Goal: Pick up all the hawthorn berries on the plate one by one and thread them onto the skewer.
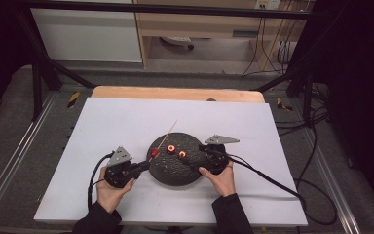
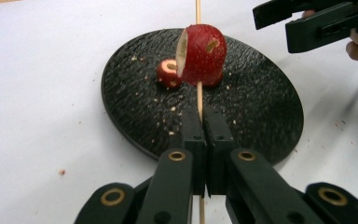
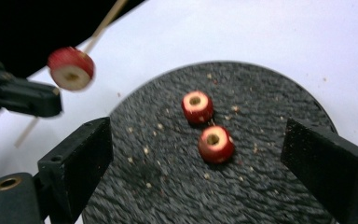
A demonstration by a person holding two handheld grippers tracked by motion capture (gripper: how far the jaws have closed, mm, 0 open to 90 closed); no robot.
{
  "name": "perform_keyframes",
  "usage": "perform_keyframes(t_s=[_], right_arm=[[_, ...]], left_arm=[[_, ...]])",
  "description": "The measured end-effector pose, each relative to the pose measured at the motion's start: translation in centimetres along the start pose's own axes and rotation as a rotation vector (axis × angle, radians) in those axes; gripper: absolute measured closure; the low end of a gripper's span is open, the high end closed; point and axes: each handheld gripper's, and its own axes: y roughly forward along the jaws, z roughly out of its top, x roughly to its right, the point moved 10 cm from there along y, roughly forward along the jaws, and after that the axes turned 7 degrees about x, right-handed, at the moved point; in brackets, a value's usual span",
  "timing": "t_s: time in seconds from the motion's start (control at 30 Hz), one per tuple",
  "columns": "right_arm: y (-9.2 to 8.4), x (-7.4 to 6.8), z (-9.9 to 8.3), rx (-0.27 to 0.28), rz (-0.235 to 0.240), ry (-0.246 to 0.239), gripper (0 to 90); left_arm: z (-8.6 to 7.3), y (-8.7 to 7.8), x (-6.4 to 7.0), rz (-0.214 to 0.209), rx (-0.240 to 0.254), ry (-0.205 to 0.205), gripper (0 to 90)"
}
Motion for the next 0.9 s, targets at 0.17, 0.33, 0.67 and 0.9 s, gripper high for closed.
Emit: perform_keyframes(t_s=[0.17,0.33,0.67,0.9], right_arm=[[-0.1,0.5,-0.6,-0.065,-0.011,-0.031,7.2],[-0.3,0.9,-0.6,-0.098,-0.022,-0.053,4.9],[-0.1,1.4,-0.8,-0.181,-0.037,-0.094,4.3],[0.4,1.4,-0.5,-0.261,-0.042,-0.129,5.0]], left_arm=[[-0.9,-1.1,-0.4,0.009,-0.012,0.016,88.8],[-1.8,-2.0,-0.9,0.014,-0.021,0.009,88.7],[-3.5,-3.1,-1.6,0.014,-0.047,0.007,88.8],[-4.2,-3.7,-2.0,0.011,-0.047,-0.013,88.8]])
